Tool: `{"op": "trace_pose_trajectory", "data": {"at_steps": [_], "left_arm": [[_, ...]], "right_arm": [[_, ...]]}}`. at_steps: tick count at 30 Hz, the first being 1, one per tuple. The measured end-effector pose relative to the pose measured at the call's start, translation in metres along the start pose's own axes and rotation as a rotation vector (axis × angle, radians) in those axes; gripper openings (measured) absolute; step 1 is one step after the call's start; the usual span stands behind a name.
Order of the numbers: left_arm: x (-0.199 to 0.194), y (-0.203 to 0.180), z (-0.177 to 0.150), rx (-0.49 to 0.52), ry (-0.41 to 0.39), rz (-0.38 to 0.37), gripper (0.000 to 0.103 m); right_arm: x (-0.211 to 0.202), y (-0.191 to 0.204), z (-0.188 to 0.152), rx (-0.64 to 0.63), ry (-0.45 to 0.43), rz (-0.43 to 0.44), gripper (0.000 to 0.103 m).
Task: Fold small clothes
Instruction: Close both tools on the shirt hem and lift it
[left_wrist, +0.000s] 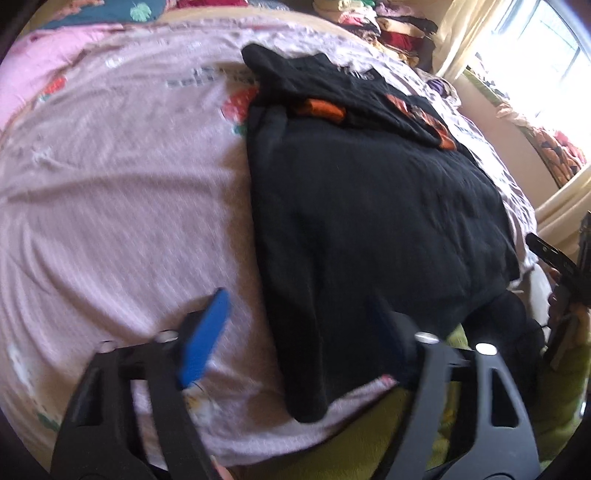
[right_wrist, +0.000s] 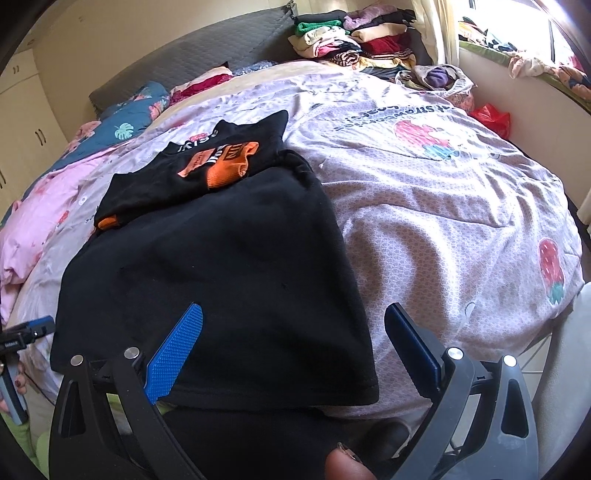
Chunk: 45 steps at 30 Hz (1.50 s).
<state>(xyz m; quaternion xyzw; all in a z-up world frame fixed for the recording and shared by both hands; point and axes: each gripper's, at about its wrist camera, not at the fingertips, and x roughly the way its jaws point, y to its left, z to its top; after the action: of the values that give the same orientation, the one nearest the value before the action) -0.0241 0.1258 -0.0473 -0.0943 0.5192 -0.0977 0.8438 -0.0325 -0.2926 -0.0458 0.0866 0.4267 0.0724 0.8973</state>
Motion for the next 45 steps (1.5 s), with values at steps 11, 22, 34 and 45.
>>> {"op": "trace_pose_trajectory", "data": {"at_steps": [11, 22, 34, 45], "left_arm": [[0.014, -0.009, -0.022, -0.001, 0.069, -0.075, 0.055], [0.022, -0.01, -0.016, -0.003, 0.034, -0.054, 0.042], [0.006, 0.002, -0.011, -0.028, -0.001, -0.12, 0.003], [-0.038, 0.002, 0.012, -0.01, -0.141, -0.173, 0.002]], "right_arm": [[0.011, -0.01, -0.007, 0.009, 0.055, -0.01, 0.098], [0.039, -0.031, -0.023, 0.064, 0.183, -0.032, 0.067], [0.005, -0.027, -0.03, 0.014, 0.098, -0.025, 0.008], [-0.019, -0.026, -0.017, 0.058, 0.006, 0.022, 0.008]]}}
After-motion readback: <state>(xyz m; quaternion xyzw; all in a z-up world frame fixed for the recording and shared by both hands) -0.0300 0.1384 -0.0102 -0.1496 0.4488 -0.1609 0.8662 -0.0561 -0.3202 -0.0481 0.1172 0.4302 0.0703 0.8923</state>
